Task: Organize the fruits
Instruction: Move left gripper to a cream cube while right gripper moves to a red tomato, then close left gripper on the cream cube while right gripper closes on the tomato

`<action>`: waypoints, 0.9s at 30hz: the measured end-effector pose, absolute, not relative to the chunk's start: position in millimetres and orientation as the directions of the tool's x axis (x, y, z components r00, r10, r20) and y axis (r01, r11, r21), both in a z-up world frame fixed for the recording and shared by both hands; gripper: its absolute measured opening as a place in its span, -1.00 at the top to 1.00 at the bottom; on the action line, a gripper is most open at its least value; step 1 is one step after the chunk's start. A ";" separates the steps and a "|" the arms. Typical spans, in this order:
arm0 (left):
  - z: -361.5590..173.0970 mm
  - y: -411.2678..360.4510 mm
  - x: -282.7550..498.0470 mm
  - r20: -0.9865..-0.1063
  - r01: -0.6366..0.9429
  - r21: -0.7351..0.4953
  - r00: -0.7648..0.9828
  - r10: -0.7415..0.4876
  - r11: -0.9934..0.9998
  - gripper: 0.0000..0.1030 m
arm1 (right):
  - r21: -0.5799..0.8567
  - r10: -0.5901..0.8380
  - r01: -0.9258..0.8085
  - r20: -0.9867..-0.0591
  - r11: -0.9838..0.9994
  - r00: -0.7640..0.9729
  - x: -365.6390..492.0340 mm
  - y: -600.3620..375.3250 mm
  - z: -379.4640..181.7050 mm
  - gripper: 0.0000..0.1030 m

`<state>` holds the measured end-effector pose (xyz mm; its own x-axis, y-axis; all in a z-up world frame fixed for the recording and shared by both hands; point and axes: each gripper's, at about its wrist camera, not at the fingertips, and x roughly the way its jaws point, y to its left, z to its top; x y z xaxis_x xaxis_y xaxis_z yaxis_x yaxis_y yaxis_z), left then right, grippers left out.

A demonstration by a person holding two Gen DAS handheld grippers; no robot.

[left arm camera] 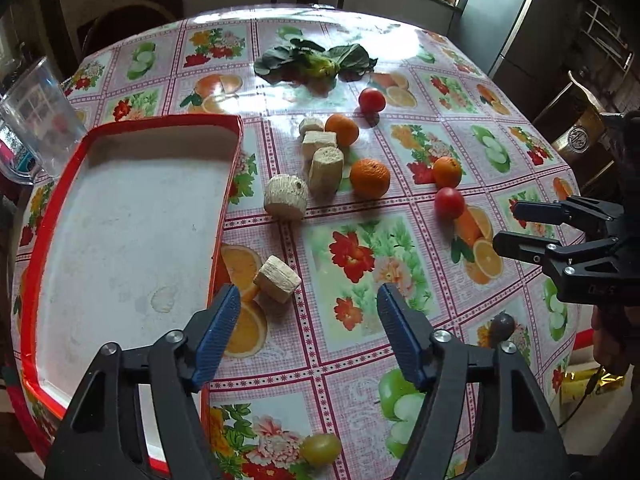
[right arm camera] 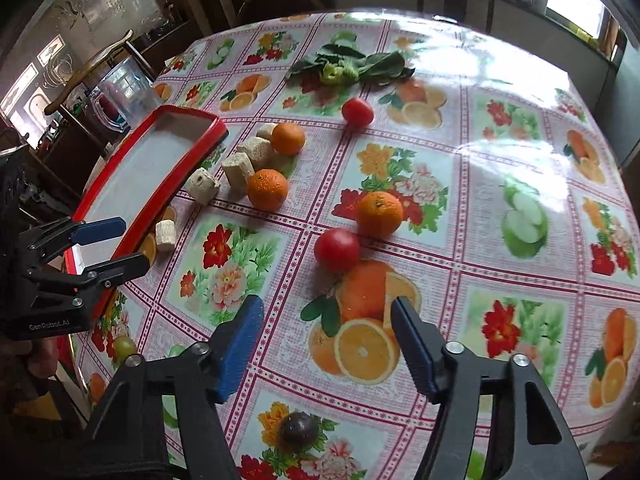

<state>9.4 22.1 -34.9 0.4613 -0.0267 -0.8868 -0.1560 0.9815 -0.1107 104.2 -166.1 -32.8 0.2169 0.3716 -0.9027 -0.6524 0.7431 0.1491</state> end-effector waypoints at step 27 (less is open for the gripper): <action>-71.9 37.8 34.8 -0.917 -0.128 -0.108 0.395 -0.049 0.986 0.41 | 0.197 0.388 -0.597 -0.897 0.778 0.209 136.2 -144.3 -69.2 0.37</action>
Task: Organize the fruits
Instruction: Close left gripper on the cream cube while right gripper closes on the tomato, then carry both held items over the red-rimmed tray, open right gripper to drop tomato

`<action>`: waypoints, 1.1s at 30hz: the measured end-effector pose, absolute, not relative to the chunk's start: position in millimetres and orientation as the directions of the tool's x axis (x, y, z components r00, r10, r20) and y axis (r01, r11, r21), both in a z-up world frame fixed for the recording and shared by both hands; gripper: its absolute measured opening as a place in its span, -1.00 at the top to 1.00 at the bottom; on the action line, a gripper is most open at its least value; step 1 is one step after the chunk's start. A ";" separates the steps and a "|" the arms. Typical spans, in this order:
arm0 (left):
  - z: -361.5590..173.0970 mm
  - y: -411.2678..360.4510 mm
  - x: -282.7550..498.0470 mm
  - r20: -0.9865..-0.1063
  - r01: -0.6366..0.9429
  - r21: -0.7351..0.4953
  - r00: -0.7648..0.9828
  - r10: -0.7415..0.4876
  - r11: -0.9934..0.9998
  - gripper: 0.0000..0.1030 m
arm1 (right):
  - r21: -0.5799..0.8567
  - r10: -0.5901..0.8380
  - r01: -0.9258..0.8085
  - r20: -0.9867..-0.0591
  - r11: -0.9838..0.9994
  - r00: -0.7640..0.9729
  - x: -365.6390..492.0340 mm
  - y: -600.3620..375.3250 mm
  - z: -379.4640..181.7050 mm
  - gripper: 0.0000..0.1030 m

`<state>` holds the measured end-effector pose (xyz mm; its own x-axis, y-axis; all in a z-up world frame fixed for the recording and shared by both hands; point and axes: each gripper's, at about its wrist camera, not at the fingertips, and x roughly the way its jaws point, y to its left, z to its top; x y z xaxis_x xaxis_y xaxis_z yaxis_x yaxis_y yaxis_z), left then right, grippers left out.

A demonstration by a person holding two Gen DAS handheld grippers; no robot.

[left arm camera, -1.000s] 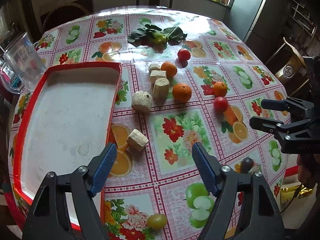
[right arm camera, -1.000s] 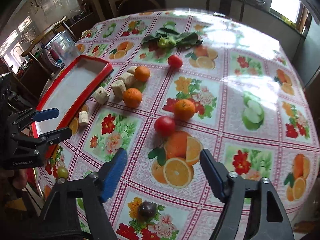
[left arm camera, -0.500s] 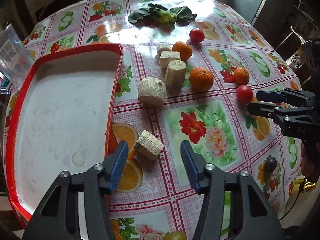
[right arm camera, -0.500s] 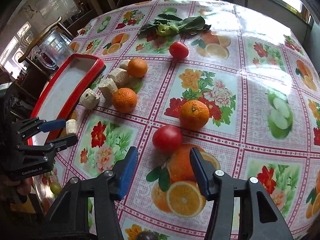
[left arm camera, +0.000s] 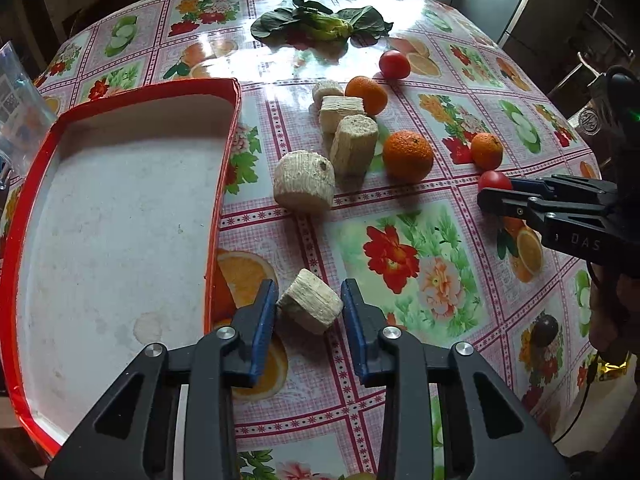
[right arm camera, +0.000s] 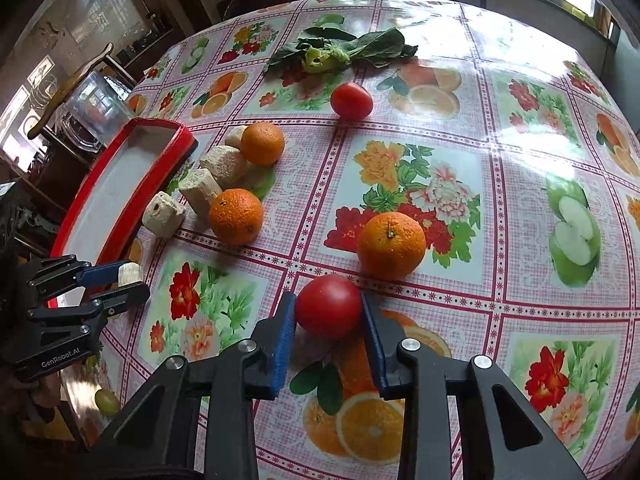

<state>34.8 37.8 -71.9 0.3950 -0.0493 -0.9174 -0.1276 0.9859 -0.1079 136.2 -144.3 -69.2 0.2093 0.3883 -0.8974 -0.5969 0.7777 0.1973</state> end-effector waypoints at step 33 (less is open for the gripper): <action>-19.7 127.1 -59.8 -0.854 -0.313 -0.217 0.519 -0.025 0.925 0.41 | 0.299 0.567 -0.768 -0.818 0.566 0.099 47.3 -30.6 -5.7 0.37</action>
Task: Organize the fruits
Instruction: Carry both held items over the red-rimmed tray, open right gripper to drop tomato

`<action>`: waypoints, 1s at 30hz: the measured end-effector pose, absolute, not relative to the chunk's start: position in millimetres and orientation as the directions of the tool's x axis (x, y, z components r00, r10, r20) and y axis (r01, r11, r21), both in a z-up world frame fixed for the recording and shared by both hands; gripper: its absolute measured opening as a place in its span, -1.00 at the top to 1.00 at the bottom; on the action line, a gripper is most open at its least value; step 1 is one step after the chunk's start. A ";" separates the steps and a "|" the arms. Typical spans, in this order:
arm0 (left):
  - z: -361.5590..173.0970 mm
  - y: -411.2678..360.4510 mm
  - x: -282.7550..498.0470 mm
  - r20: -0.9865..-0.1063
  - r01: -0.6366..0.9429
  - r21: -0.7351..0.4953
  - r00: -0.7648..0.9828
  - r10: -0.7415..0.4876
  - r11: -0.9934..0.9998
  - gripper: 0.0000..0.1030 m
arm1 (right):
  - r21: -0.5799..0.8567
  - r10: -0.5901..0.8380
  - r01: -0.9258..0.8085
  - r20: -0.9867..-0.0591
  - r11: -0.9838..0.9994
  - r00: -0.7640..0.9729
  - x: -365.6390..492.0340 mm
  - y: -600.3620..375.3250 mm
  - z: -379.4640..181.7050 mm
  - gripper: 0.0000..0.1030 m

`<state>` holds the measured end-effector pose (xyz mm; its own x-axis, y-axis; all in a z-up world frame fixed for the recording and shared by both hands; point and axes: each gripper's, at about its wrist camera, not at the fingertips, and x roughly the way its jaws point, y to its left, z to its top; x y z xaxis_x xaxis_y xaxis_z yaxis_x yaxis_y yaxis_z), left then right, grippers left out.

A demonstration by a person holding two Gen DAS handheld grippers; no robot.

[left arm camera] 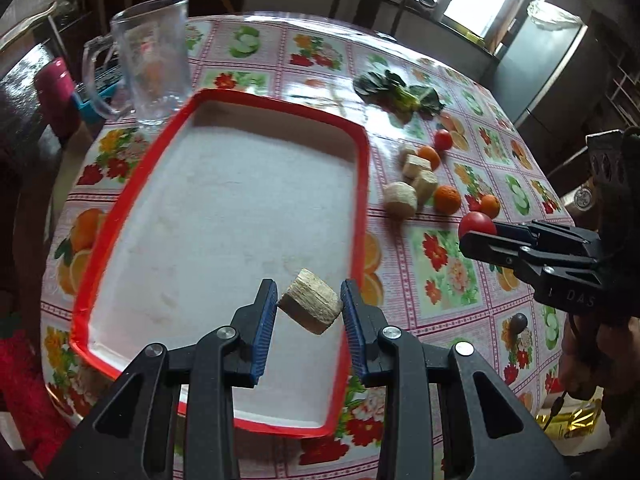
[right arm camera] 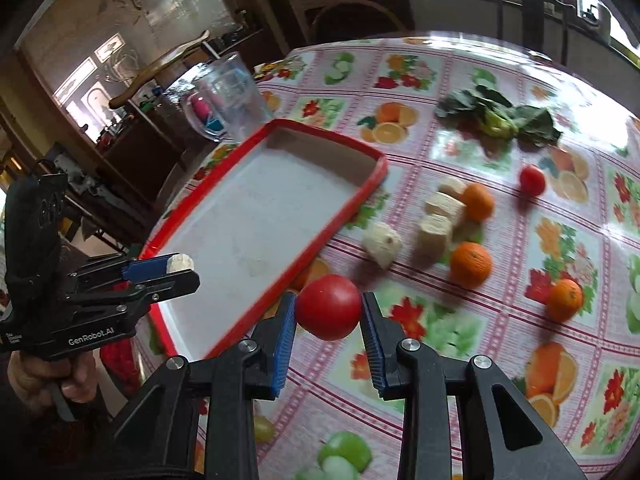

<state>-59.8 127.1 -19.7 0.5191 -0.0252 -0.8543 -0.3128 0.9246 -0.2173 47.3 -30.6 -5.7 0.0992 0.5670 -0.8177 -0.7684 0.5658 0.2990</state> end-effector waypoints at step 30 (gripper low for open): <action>-61.7 212.4 -92.5 -0.902 -0.463 -0.185 0.431 0.038 0.867 0.41 | 0.305 0.498 -0.851 -0.865 0.428 -0.059 -0.8 94.5 -58.0 0.37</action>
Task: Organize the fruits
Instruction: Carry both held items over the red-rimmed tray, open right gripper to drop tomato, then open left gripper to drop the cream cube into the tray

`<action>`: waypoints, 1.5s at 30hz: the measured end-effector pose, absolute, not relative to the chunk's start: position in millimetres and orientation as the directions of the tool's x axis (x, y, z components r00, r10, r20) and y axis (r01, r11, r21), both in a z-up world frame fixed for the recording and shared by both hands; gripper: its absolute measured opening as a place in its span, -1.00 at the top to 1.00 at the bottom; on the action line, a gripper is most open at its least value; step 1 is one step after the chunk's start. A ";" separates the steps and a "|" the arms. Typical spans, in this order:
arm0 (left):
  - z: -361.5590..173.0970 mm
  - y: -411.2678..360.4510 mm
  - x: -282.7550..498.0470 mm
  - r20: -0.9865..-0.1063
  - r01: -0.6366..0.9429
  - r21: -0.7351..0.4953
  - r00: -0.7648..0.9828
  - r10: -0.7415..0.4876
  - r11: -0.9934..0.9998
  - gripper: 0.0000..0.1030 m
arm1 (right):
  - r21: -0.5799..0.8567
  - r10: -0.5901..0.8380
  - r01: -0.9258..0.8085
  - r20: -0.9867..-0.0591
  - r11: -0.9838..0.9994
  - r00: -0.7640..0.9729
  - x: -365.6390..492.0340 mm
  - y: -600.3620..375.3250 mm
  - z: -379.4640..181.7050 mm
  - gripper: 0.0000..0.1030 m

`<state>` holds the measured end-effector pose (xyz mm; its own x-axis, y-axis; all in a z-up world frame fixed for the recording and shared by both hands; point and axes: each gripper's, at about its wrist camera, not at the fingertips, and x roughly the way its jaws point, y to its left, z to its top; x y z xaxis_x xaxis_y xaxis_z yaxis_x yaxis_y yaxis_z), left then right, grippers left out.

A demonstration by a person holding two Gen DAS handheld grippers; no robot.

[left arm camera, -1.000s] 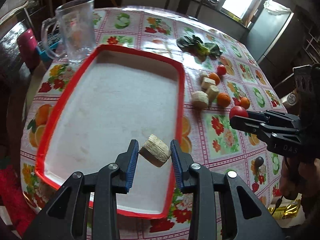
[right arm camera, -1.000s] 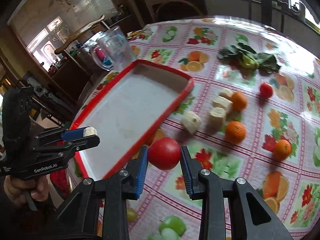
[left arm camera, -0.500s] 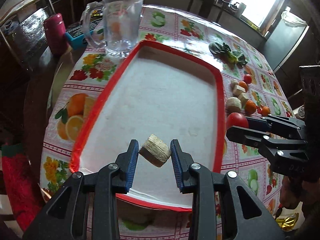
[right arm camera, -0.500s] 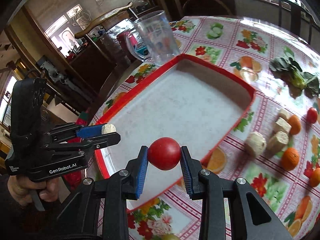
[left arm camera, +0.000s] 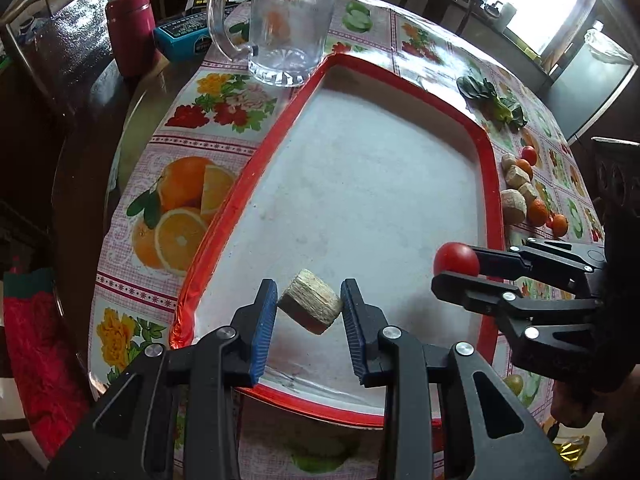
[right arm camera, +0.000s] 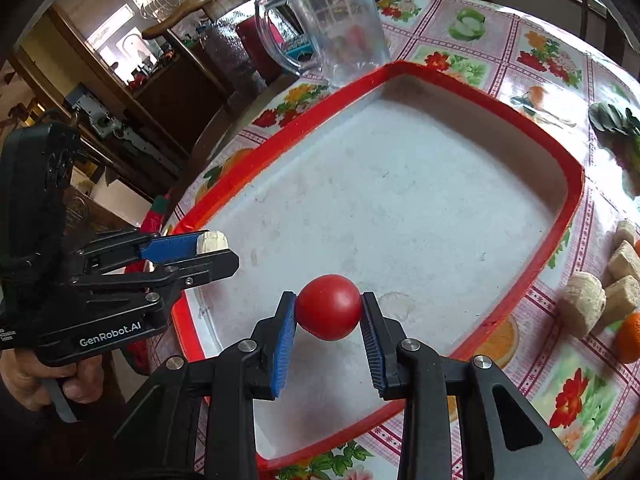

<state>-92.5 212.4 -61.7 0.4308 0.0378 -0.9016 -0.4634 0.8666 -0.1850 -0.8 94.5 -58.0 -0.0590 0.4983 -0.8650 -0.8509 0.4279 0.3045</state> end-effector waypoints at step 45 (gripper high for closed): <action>-10.2 106.9 -32.5 -0.874 -0.267 -0.169 0.486 -0.019 0.949 0.16 | 0.338 0.557 -0.612 -0.805 0.715 0.205 61.4 -118.1 1.2 0.02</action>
<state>-32.5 106.9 -10.2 0.4856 -0.0193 -0.8740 -0.2670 0.9487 -0.1693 61.4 -118.1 1.2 0.2047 0.5567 -0.8051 -0.6121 0.7147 0.3385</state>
